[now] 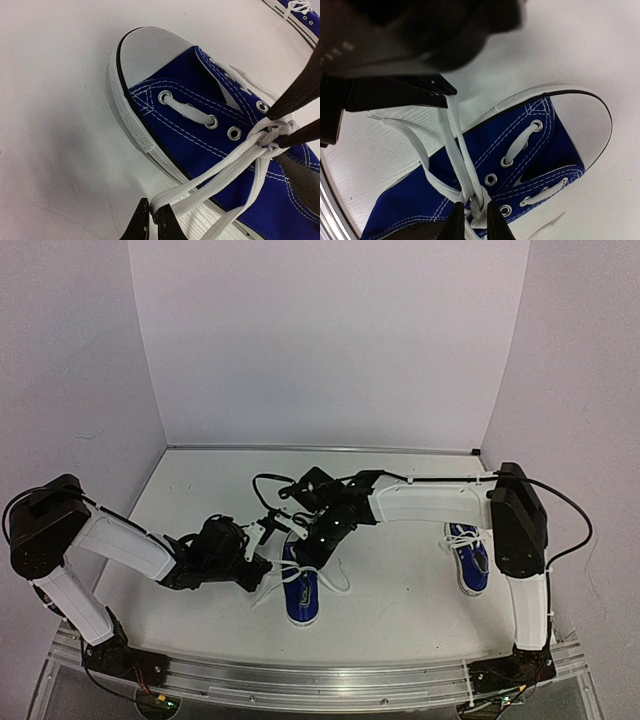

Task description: Tie the shoes

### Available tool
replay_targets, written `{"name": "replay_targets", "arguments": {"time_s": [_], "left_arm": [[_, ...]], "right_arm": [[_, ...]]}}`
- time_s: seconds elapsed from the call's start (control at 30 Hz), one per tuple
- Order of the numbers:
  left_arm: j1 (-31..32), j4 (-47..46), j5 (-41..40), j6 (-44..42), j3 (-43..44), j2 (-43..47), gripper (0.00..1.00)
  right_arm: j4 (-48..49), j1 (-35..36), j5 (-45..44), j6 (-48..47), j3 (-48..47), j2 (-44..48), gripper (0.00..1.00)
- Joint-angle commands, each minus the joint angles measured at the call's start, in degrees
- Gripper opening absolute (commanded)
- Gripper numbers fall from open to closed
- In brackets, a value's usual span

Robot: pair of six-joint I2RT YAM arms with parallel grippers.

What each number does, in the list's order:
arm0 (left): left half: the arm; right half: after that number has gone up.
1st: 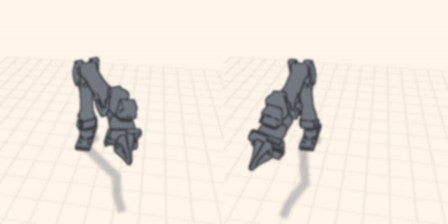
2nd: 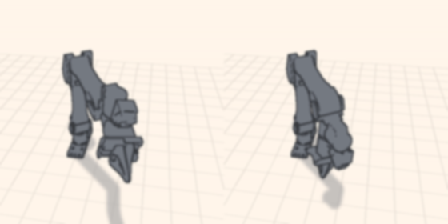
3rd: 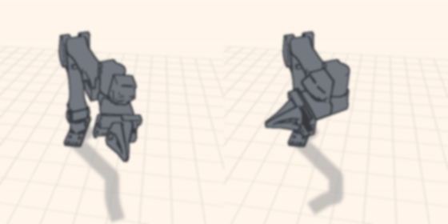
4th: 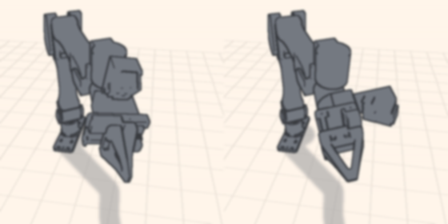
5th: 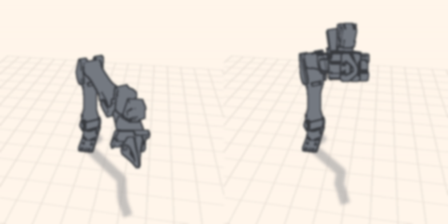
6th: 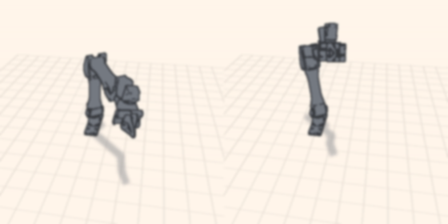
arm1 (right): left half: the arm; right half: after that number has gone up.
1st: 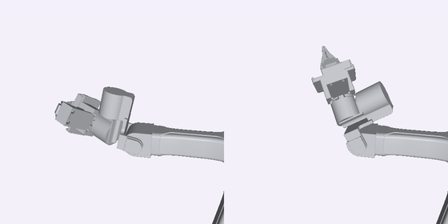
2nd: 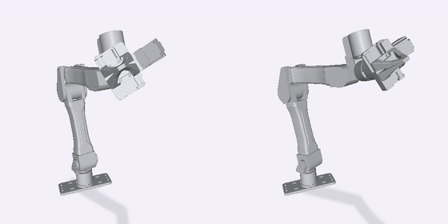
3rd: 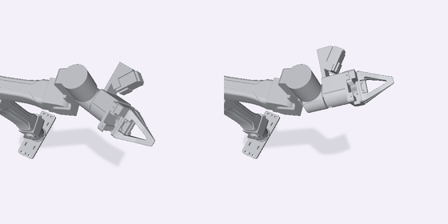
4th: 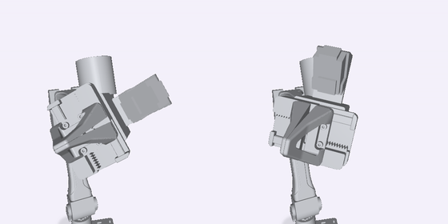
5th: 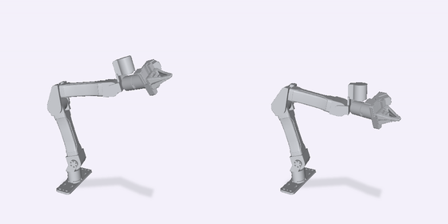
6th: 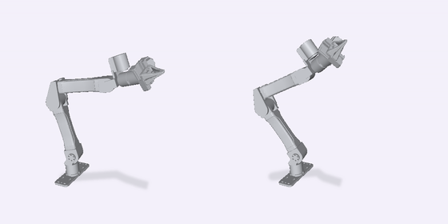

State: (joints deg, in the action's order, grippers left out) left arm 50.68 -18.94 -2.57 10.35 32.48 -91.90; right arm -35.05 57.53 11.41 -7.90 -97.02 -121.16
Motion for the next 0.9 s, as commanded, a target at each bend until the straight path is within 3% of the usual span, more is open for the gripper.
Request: {"name": "replay_targets", "arguments": {"time_s": [0.0, 0.1, 0.37, 0.63, 0.87], "left_arm": [[0.04, -0.84, 0.63, -0.45, 2.21, 0.77, 0.07], [0.03, -0.75, 0.61, -0.44, 2.26, 0.74, 0.07], [0.04, -0.56, 0.46, -0.45, 2.71, 0.36, 0.07], [0.04, -0.55, 0.54, -0.5, 2.93, 0.27, 0.06], [0.04, -0.75, 0.85, -0.73, 3.11, -0.13, 0.06]], "right_arm": [[-2.54, 0.36, -3.36, -1.49, -2.0, -0.64, 0.06], [-2.64, 0.4, -3.44, -1.76, -1.57, 0.32, 0.0], [-2.36, 0.39, -4.95, -1.83, -0.21, 2.96, 0.0], [4.17, 0.19, -7.29, 1.03, 7.82, 9.38, 0.0], [5.65, -1.07, -2.72, 2.23, 9.19, 10.68, 0.0]]}}
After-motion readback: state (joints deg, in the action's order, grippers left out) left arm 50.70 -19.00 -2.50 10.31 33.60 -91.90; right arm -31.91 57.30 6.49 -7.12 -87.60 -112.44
